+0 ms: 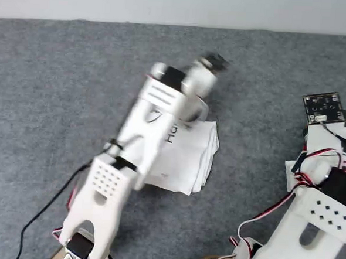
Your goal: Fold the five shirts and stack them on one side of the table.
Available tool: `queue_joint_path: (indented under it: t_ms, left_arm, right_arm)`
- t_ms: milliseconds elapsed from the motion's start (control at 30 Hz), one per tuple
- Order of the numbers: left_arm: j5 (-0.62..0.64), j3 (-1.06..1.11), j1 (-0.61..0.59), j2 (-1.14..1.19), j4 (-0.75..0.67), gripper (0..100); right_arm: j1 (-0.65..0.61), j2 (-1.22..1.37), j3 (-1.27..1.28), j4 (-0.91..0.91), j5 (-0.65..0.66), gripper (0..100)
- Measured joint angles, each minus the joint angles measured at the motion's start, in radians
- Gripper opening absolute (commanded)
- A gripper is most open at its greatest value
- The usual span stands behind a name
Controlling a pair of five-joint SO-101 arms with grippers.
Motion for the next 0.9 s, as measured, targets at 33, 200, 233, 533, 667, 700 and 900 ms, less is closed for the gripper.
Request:
queue_joint_path:
  t_ms: [33, 200, 233, 533, 667, 700, 900]
  left_arm:
    - [0.0, 0.017, 0.031, 0.0, 0.0, 11]
    - [0.0, 0.028, 0.091, 0.002, -0.023, 11]
    - [0.0, 0.029, 0.091, 0.006, -0.048, 11]
    - [0.0, 0.029, 0.054, 0.083, -0.262, 11]
    - [0.0, 0.029, 0.02, 0.083, -0.318, 11]
    - [0.0, 0.029, 0.014, 0.083, -0.322, 11]
    - [0.0, -0.084, 0.009, 0.083, -0.219, 11]
  right_arm:
    - [0.0, 0.0, 0.0, 0.0, 0.0, 1.3]
    - [0.0, 0.0, 0.0, 0.0, 0.0, 1.3]
    - [0.0, 0.0, 0.0, 0.0, 0.0, 1.3]
    - [0.0, 0.0, 0.0, 0.0, 0.0, 1.3]
    - [0.0, 0.0, 0.0, 0.0, 0.0, 1.3]
    - [0.0, 0.0, 0.0, 0.0, 0.0, 1.3]
    - [0.0, 0.0, 0.0, 0.0, 0.0, 1.4]
